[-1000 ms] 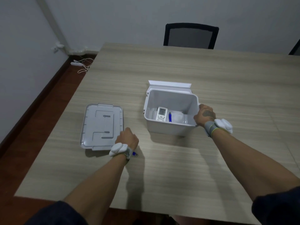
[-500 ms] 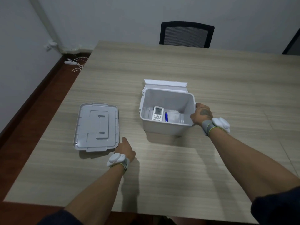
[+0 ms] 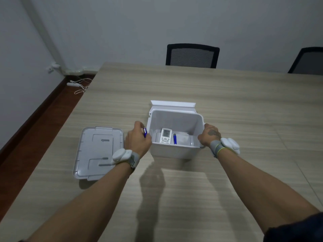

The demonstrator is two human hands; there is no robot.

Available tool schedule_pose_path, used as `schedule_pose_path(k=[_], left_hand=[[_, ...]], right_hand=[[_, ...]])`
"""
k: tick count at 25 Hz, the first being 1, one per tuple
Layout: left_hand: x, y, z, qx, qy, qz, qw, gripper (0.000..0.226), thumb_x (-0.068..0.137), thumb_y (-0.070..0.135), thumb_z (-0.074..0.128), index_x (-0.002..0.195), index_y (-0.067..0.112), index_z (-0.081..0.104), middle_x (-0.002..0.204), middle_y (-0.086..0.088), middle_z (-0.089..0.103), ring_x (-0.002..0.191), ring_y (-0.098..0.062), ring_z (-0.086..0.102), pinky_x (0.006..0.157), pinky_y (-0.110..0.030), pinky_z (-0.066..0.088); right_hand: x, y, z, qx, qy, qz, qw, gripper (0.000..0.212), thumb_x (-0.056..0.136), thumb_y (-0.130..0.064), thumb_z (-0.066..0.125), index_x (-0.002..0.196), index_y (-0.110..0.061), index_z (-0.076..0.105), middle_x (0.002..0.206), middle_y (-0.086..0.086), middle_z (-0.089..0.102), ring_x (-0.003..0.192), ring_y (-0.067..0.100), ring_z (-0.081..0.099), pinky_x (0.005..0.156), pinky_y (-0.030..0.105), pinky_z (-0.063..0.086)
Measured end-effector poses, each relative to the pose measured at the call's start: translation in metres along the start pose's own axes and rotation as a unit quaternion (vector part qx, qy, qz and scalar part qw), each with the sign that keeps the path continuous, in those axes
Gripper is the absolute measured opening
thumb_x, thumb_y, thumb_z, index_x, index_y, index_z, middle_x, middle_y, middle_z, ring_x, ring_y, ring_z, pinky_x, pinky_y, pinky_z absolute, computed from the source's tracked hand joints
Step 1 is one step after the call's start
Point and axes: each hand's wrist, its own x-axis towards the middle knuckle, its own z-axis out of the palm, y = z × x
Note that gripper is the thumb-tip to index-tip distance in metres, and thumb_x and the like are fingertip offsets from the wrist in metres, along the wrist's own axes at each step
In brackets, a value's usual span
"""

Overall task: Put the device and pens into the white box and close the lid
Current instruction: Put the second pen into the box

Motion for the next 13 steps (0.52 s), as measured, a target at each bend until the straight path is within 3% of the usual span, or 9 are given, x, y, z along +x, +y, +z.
schedule_pose_path(k=[3,8,11,13], left_hand=[[0.020,0.031,0.016,-0.019,-0.042,0.036,0.998,0.023,0.081,0.027,0.061,0.101,0.028,0.049,0.086,-0.006,0.070,0.081,-0.034,0.064,0.073,-0.041,0.055],[0.044,0.068,0.055,-0.028,-0.133,0.071,0.988,0.027,0.082,0.025,0.061,0.108,0.023,0.056,0.078,-0.001,0.072,0.089,-0.028,0.065,0.078,-0.036,0.054],[0.061,0.080,0.078,-0.008,-0.162,0.062,0.985,0.030,0.078,0.026,0.062,0.108,0.021,0.060,0.074,0.001,0.073,0.084,-0.024,0.068,0.081,-0.036,0.056],[0.070,0.085,0.094,0.016,-0.191,0.048,0.980,0.022,0.076,0.020,0.066,0.097,0.014,0.067,0.072,-0.002,0.073,0.078,-0.025,0.070,0.078,-0.035,0.058]], right_hand=[[0.005,0.000,-0.002,0.008,0.013,0.004,1.000,0.044,0.088,-0.022,0.058,0.128,-0.005,0.052,0.136,0.018,0.051,0.128,0.036,0.050,0.104,0.037,0.041],[0.017,0.000,-0.007,0.035,0.014,-0.007,0.999,0.041,0.091,-0.020,0.052,0.130,-0.007,0.050,0.138,0.016,0.048,0.130,0.035,0.048,0.105,0.037,0.040],[0.029,-0.001,-0.015,0.050,0.018,-0.004,0.999,0.045,0.094,-0.023,0.050,0.137,-0.009,0.048,0.144,0.014,0.044,0.133,0.034,0.046,0.107,0.037,0.038],[0.037,0.003,-0.017,0.065,0.017,-0.019,0.998,0.046,0.095,-0.025,0.051,0.138,-0.010,0.048,0.145,0.012,0.044,0.135,0.032,0.046,0.108,0.035,0.037]])
